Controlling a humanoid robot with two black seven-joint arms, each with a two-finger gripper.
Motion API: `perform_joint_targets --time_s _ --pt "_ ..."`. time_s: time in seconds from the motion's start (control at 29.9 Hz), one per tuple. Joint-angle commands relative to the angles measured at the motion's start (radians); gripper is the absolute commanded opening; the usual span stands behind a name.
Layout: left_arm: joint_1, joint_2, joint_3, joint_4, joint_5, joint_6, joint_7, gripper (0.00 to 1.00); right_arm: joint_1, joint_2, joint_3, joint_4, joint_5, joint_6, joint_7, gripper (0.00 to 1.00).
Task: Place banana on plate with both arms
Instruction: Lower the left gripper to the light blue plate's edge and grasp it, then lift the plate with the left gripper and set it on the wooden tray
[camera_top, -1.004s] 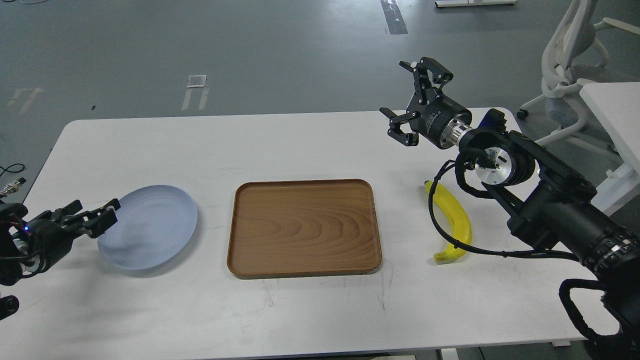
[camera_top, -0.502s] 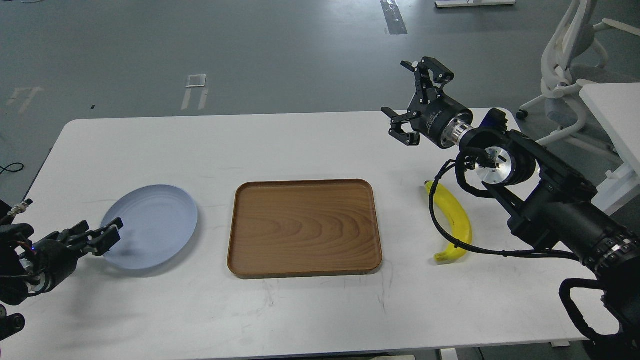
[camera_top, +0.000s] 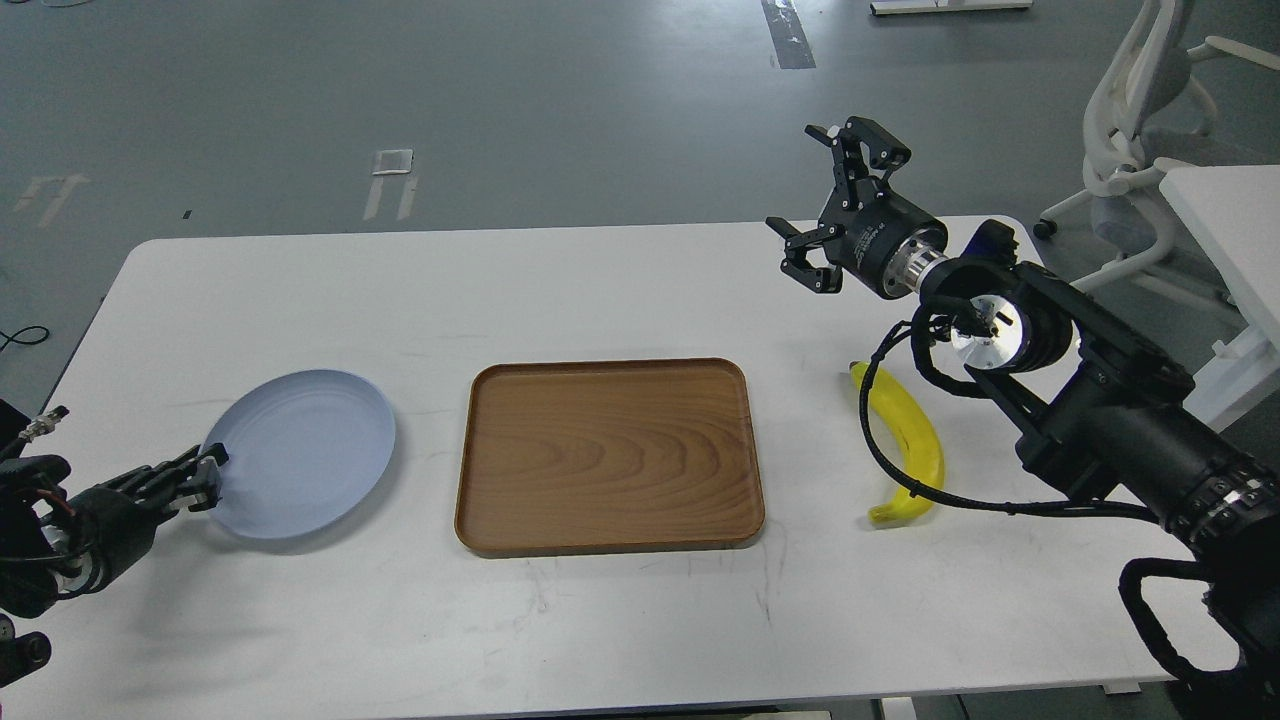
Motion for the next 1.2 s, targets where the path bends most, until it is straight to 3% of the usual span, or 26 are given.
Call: perform_joint_targets --time_s 0.0,0.1,0.2,0.5,0.8,0.97,1.17 --pt "-0.005 0.001 -0.003 0.001 -0.026 -0.001 -0.006 0.0 0.0 0.002 0.0 0.0 0.0 0.0 0.0 1.0" --pt "-0.014 0.003 -0.006 0.0 -0.049 -0.002 -0.017 0.0 0.001 0.003 0.0 0.0 0.0 -0.003 0.0 1.0" --pt "-0.02 0.003 -0.009 -0.009 -0.052 -0.002 -0.067 0.0 0.008 0.002 0.002 0.0 0.0 -0.005 0.0 1.0" --pt "-0.118 -0.003 -0.006 -0.092 -0.053 0.003 -0.07 0.0 0.027 -0.008 0.023 0.0 0.002 -0.016 0.0 1.0" --pt "-0.222 -0.153 0.031 -0.109 0.02 -0.005 -0.07 0.0 0.084 -0.009 0.058 -0.021 0.006 -0.026 0.0 1.0" --pt "-0.29 -0.301 0.051 -0.095 0.042 -0.034 -0.07 0.0 0.11 -0.009 0.063 -0.05 0.006 -0.043 0.0 1.0" --pt "-0.361 -0.413 0.195 -0.026 0.042 -0.068 -0.07 0.0 0.107 -0.012 0.064 -0.055 0.006 -0.043 0.0 1.0"
